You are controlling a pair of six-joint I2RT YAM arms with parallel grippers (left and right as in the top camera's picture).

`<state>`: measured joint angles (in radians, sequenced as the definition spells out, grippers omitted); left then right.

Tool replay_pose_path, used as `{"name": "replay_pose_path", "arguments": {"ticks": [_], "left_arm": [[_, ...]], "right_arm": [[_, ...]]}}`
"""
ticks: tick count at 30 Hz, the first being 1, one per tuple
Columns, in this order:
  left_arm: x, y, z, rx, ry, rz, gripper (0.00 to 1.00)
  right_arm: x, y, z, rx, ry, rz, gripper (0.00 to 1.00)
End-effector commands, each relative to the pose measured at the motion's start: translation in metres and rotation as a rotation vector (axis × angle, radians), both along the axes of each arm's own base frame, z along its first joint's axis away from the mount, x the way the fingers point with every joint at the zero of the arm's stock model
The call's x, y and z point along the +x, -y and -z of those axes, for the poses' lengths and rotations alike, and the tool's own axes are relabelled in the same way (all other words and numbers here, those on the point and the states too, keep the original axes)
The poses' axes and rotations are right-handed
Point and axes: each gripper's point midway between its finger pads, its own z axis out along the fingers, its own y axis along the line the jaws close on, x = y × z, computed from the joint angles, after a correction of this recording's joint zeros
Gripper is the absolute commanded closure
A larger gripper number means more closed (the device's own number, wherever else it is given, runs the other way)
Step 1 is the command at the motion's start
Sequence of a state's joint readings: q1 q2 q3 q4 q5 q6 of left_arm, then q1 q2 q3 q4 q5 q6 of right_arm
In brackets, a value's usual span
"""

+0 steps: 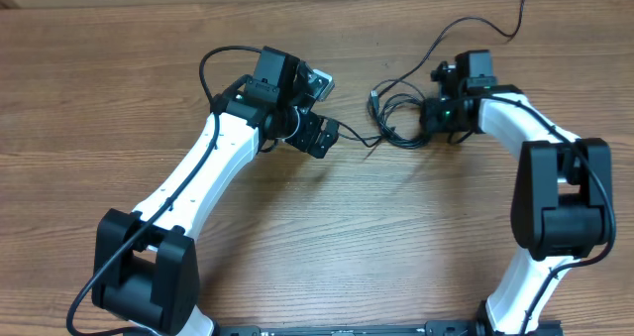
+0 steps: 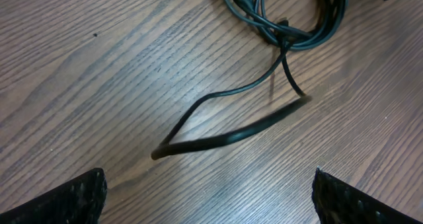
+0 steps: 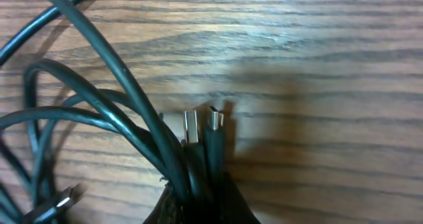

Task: Untangle cables

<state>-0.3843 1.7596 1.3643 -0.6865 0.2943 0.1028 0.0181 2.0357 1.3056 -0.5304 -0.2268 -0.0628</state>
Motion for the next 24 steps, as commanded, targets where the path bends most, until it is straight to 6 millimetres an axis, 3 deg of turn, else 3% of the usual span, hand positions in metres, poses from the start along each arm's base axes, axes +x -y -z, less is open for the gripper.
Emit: {"name": "replay_pose_path", "arguments": {"ticks": [1, 7, 11, 15, 19, 24], "left_arm": [[0.006, -0.001, -0.015, -0.013, 0.03, -0.02, 0.0], [0.006, -0.001, -0.015, -0.02, 0.024, -0.037, 0.01], [0.01, 0.001, -0.017, -0.056, 0.006, -0.099, 0.0], [0.002, 0.023, -0.028, -0.187, -0.038, -0.047, 0.01], [-0.012, 0.052, -0.051, -0.364, -0.06, 0.095, 0.0], [-0.037, 0.084, -0.096, -0.607, 0.039, 0.434, 0.0]], "right_arm": [[0.014, -0.003, -0.039, 0.154, 0.076, -0.004, 0.96], [0.014, 0.004, -0.121, 0.372, 0.234, -0.042, 0.96], [0.007, 0.005, -0.163, 0.477, 0.314, -0.083, 0.96], [-0.002, 0.001, -0.197, 0.563, 0.379, -0.136, 0.96], [-0.005, 0.0, -0.21, 0.579, 0.408, -0.153, 0.96], [-0.007, -0.003, -0.213, 0.606, 0.403, -0.161, 0.96]]}}
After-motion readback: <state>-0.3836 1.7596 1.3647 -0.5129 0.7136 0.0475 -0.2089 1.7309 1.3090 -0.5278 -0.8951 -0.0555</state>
